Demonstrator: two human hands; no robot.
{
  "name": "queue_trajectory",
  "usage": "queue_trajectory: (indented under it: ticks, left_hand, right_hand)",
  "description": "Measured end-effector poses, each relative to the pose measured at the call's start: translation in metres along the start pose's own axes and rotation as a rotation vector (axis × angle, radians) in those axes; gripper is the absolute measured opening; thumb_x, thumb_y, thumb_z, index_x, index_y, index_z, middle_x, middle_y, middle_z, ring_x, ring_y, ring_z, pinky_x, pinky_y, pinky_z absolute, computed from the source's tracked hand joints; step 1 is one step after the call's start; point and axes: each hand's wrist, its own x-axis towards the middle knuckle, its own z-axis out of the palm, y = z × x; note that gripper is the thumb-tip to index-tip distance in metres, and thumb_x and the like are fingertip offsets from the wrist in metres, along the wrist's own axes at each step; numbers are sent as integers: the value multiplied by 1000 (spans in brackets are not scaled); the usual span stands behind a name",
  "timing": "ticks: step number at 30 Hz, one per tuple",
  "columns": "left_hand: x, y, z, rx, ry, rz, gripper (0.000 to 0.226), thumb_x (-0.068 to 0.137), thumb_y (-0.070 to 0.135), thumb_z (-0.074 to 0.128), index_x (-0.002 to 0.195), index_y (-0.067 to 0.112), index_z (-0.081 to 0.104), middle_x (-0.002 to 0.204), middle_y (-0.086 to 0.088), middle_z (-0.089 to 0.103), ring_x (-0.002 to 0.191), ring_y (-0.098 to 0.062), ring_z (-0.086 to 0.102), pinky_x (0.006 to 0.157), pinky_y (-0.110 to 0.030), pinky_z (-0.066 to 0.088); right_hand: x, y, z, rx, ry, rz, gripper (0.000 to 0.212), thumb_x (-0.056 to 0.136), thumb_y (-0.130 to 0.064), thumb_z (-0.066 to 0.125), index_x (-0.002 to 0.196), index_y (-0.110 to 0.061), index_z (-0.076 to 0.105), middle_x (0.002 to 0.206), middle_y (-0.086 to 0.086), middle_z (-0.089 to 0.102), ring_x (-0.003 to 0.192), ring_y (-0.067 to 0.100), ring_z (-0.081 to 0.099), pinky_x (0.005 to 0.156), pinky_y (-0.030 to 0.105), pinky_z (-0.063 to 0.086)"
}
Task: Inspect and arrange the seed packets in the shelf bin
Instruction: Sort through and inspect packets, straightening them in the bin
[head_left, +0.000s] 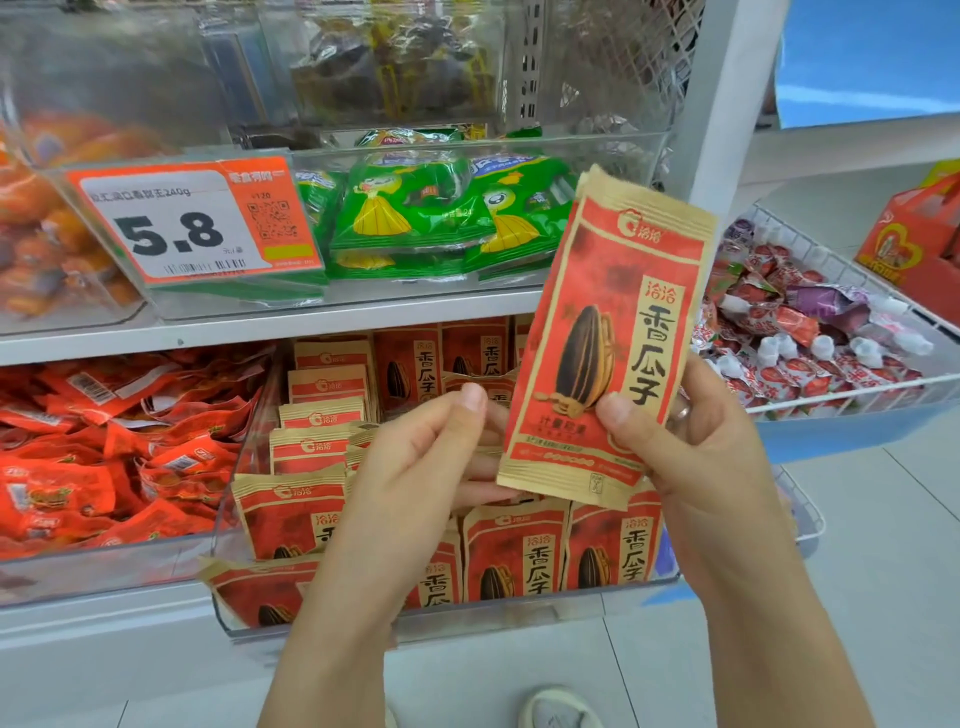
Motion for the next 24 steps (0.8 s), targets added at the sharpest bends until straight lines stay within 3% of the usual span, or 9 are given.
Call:
queue_trajectory:
  ticks: [5, 11, 14, 16, 18, 20, 22, 24]
  left_hand:
    - [3, -6, 2, 80, 54, 13, 35, 81, 50, 70, 108, 27, 68, 94, 5, 77, 88, -11, 73, 79, -31, 57]
    - [5, -8, 0, 69, 120, 110, 28, 81, 34, 72, 108, 27, 69, 100, 10, 76, 94, -9, 72, 85, -33, 56]
    - [2, -5, -3, 176, 98, 200, 26, 81, 28, 73, 107, 31, 69, 98, 16, 74, 95, -4, 70, 83, -24, 55]
    - [1, -3, -11, 294, 61, 251, 28, 81, 26, 73, 107, 36, 68, 97, 18, 73, 94, -4, 69, 79, -23, 55]
    - [2, -4, -24, 401, 71, 279, 28, 80, 31, 70, 106, 40, 68, 97, 20, 71, 93, -4, 67, 76, -22, 53]
    - [4, -5, -39, 453, 127, 285, 29, 77, 37, 69, 106, 43, 68, 98, 23, 70, 96, -2, 65, 77, -18, 50]
    - [4, -5, -52, 452, 187, 289, 30, 75, 41, 71, 105, 41, 69, 96, 24, 70, 98, 4, 63, 83, -12, 47]
    - [2, -5, -62, 600, 286, 322, 36, 73, 56, 66, 105, 40, 70, 98, 31, 68, 106, 13, 57, 107, -12, 32]
  right_hand:
    - [-2, 2, 12, -70, -18, -11, 55, 64, -13, 74, 117, -15, 59, 92, -2, 77, 78, 11, 74, 65, 22, 57]
    - [-6, 4, 18, -105, -58, -59, 37, 71, -17, 72, 107, -18, 63, 89, -2, 77, 79, 10, 73, 65, 20, 55]
    - [-10, 1, 14, -157, -21, -128, 28, 62, -23, 81, 87, -26, 70, 79, -6, 75, 71, 7, 71, 61, 19, 54]
    - [-11, -9, 8, -210, -11, -157, 32, 49, -37, 85, 79, -33, 74, 77, -6, 75, 70, 8, 71, 60, 18, 54]
    - [-6, -22, 5, -304, -61, -181, 41, 43, -50, 87, 78, -35, 76, 78, -3, 76, 72, 10, 72, 65, 19, 55]
    - [1, -36, 11, -420, -158, -167, 33, 46, -49, 83, 74, -34, 77, 77, 3, 75, 68, 8, 69, 66, 18, 54]
    - [7, -44, 23, -492, -262, -166, 20, 53, -44, 77, 72, -38, 78, 77, 5, 74, 66, 7, 66, 65, 16, 52]
    - [10, -47, 37, -546, -297, -212, 18, 56, -40, 83, 71, -47, 77, 71, -4, 74, 66, 2, 64, 65, 13, 49]
